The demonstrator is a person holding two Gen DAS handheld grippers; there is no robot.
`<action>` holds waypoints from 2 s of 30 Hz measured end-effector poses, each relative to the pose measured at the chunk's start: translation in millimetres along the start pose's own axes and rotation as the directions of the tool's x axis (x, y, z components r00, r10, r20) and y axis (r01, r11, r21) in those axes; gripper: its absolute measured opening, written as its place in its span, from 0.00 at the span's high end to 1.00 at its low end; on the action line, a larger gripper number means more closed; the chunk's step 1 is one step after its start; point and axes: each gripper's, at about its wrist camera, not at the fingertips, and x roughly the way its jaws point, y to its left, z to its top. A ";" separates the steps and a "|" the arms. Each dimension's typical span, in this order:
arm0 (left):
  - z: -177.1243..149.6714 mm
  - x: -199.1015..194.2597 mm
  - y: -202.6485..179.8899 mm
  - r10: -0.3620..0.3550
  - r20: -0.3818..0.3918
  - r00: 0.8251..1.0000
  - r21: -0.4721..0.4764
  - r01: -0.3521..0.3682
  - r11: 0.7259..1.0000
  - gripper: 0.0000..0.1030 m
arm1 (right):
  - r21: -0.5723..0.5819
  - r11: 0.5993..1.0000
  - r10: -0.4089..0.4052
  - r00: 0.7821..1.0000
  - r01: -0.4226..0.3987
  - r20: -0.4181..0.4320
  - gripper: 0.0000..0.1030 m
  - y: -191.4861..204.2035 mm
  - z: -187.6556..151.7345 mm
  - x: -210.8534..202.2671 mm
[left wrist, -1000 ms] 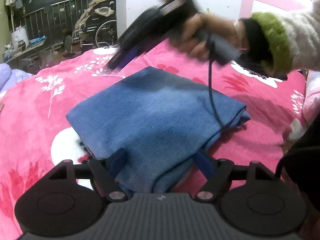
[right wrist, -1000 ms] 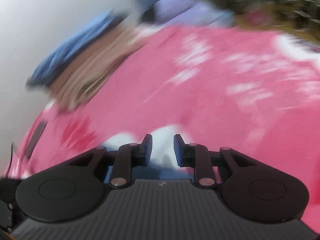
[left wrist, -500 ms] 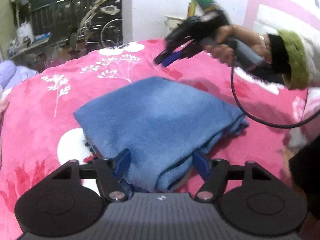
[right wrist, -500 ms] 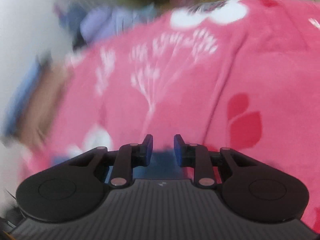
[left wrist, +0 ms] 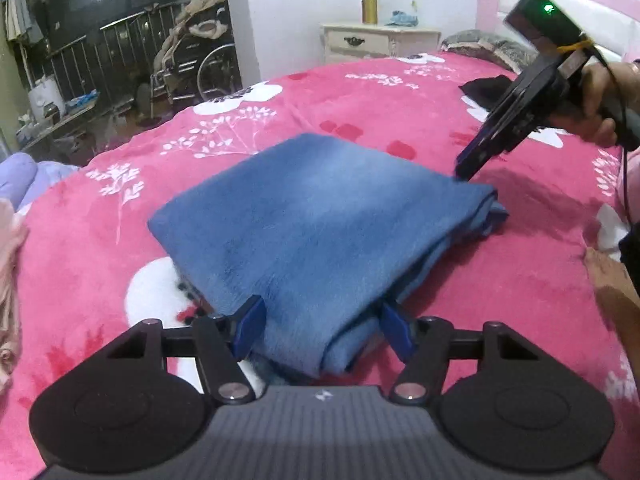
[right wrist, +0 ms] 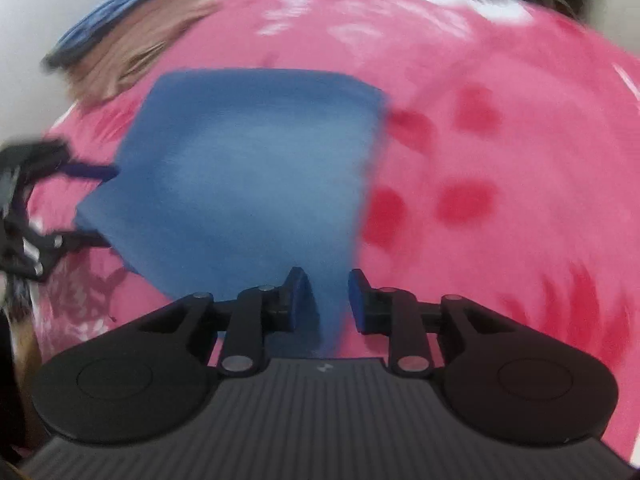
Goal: Fold clothes
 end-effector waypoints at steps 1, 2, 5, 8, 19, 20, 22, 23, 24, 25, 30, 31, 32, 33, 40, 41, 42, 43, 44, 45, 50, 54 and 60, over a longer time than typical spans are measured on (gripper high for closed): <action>4.0 -5.3 2.4 -0.011 0.002 1.000 -0.026 0.011 1.000 0.38 | -0.014 1.000 -0.026 1.000 0.026 0.016 0.78 1.7 -2.0 -10.6; 8.3 -10.9 4.4 -0.023 0.013 1.000 -0.049 0.024 0.999 0.38 | -0.028 0.998 -0.048 0.998 0.049 0.033 0.78 3.9 -3.9 -20.8; 15.2 -17.0 4.7 -0.042 0.047 0.998 -0.076 0.046 0.996 0.37 | -0.090 0.996 0.008 0.996 0.000 0.089 0.78 29.1 -3.8 -38.5; 12.2 -7.6 -0.3 -0.036 0.028 0.999 -0.070 0.038 0.997 0.37 | -0.129 0.991 0.035 0.997 -0.026 0.069 0.78 43.4 -6.7 -17.3; 4.9 9.5 -11.9 -0.006 -0.003 1.000 -0.041 0.005 0.999 0.43 | -0.061 0.996 0.065 0.995 -0.061 0.072 0.77 47.5 -10.3 -16.5; 4.4 8.8 -12.4 0.000 -0.003 1.000 -0.036 0.000 0.999 0.43 | -0.069 0.996 0.065 0.997 -0.062 0.051 0.77 49.0 -13.2 -8.5; 8.6 2.2 -9.9 -0.004 -0.005 1.000 -0.069 0.003 0.998 0.43 | -0.077 0.996 0.054 0.998 -0.053 0.011 0.77 50.7 -21.7 7.5; 11.9 -2.6 -6.4 -0.012 -0.002 1.000 -0.100 0.011 0.995 0.42 | -0.077 0.996 0.045 0.999 -0.044 0.004 0.77 51.0 -25.4 10.2; 15.7 -9.5 -0.8 -0.026 0.014 1.000 -0.142 0.028 0.989 0.42 | -0.067 0.997 0.046 0.999 -0.045 0.004 0.77 51.7 -23.4 6.1; 20.3 -16.3 5.5 -0.037 0.038 0.999 -0.185 0.043 0.982 0.41 | -0.057 0.997 0.046 0.999 -0.046 0.005 0.77 52.3 -21.3 2.0; 55.1 4.8 40.5 0.016 0.054 0.998 -0.305 0.001 0.952 0.37 | 0.028 0.994 0.102 0.993 -0.104 0.066 0.76 49.4 5.5 -10.2; 60.1 17.9 47.9 0.048 0.021 0.999 -0.326 -0.038 0.945 0.37 | 0.028 0.996 0.077 0.994 -0.080 0.080 0.76 50.0 11.3 -6.3; 60.9 32.0 54.2 0.080 -0.027 0.996 -0.351 -0.085 0.933 0.38 | 0.041 0.997 0.066 0.995 -0.069 0.072 0.76 49.3 13.9 2.0; 60.3 39.3 57.1 0.092 -0.056 0.994 -0.375 -0.107 0.921 0.44 | 0.055 0.997 0.056 0.997 -0.059 0.062 0.76 48.5 16.2 10.5; 70.7 45.7 45.6 0.135 -0.143 0.981 -0.442 -0.185 0.878 0.33 | 0.138 0.986 0.092 0.995 -0.097 0.045 0.75 57.2 11.0 -0.4; 72.0 44.4 41.5 0.139 -0.153 0.978 -0.435 -0.193 0.879 0.32 | 0.136 0.986 0.091 0.995 -0.095 0.040 0.73 58.6 8.5 -1.0; 73.0 43.8 37.3 0.146 -0.163 0.976 -0.424 -0.203 0.882 0.30 | 0.136 0.986 0.089 0.995 -0.093 0.034 0.70 59.7 6.0 -1.0; 74.3 43.3 32.3 0.155 -0.175 0.972 -0.412 -0.216 0.885 0.30 | 0.150 0.985 0.087 0.996 -0.090 0.024 0.68 57.9 4.1 4.3; 75.8 42.5 27.4 0.164 -0.185 0.969 -0.401 -0.227 0.887 0.30 | 0.164 0.983 0.085 0.996 -0.086 0.014 0.68 56.1 2.2 9.5; 77.5 41.4 23.3 0.169 -0.192 0.967 -0.393 -0.233 0.890 0.30 | 0.178 0.981 0.083 0.997 -0.082 0.004 0.68 54.3 0.3 14.8; 80.6 28.8 6.9 0.145 -0.195 0.970 -0.389 -0.213 0.896 0.23 | 0.236 0.969 0.086 0.996 -0.080 -0.019 0.63 54.5 1.3 5.9; 79.8 18.3 -6.7 0.218 -0.171 0.961 -0.385 -0.269 0.883 0.14 | 0.240 0.968 0.099 0.993 -0.080 -0.066 0.59 63.5 -3.0 -1.2; 80.8 13.2 -24.0 0.210 -0.207 0.956 -0.397 -0.278 0.875 0.09 | 0.228 0.973 0.075 0.990 -0.046 -0.117 0.56 75.5 -14.5 0.1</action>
